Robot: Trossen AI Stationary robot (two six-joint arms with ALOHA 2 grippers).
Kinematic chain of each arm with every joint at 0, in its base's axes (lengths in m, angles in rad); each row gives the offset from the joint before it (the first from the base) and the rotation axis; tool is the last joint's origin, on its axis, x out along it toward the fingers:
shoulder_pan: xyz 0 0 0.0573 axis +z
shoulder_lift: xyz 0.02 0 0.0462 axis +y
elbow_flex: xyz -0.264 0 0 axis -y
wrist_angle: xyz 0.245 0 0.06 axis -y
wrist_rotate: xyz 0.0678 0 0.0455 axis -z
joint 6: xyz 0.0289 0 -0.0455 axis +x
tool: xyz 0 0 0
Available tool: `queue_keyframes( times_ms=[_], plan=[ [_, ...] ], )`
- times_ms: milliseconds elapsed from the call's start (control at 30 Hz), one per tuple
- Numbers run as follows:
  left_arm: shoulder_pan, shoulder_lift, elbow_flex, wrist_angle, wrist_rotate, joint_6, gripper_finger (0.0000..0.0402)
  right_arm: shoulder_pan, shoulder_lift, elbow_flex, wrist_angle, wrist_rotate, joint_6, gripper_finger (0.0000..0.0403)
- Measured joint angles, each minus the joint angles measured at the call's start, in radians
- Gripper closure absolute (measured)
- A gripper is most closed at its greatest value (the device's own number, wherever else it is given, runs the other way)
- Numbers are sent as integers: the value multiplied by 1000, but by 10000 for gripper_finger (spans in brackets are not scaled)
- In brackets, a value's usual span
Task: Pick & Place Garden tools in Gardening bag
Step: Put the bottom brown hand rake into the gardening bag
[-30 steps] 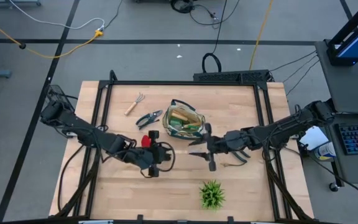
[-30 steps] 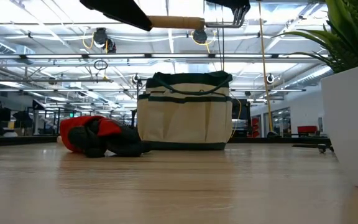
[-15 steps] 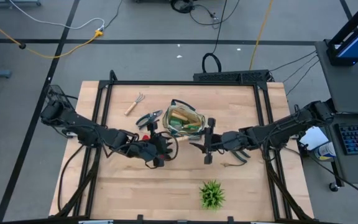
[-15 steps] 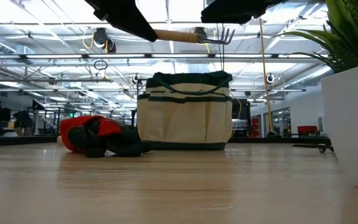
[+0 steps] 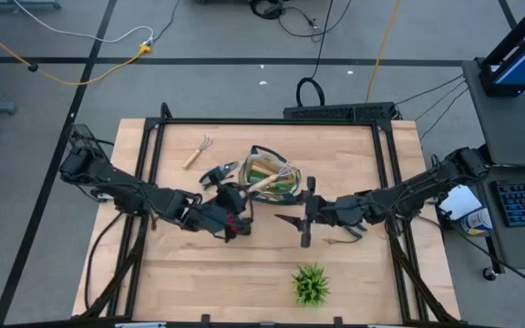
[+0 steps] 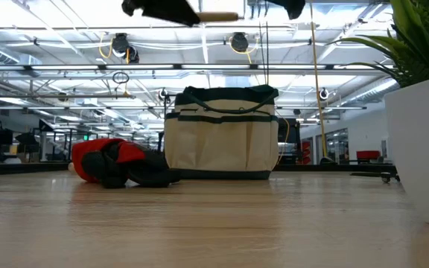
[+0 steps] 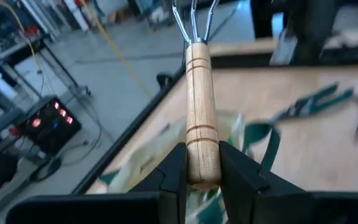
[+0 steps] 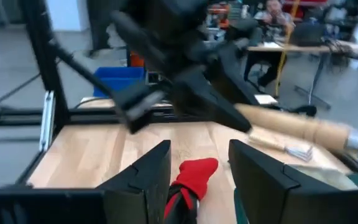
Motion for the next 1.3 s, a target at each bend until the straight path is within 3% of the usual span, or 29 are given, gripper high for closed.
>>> queue_keyframes(
  times_ms=[267, 467, 967, 1300],
  plan=[
    [-14, 0, 0, 185, -4, 111, 335, -51, 0, 0, 53, 162, 105, 248],
    [-15, 0, 0, 223, -5, 120, 335, -102, 0, 0, 160, 70, 104, 248],
    [4, 32, 0, 383, -39, 200, 335, -171, 1, 0, 289, 64, 138, 248],
    [21, 134, 0, 503, -74, 255, 335, -207, 44, 0, 307, -13, 161, 292]
  ],
)
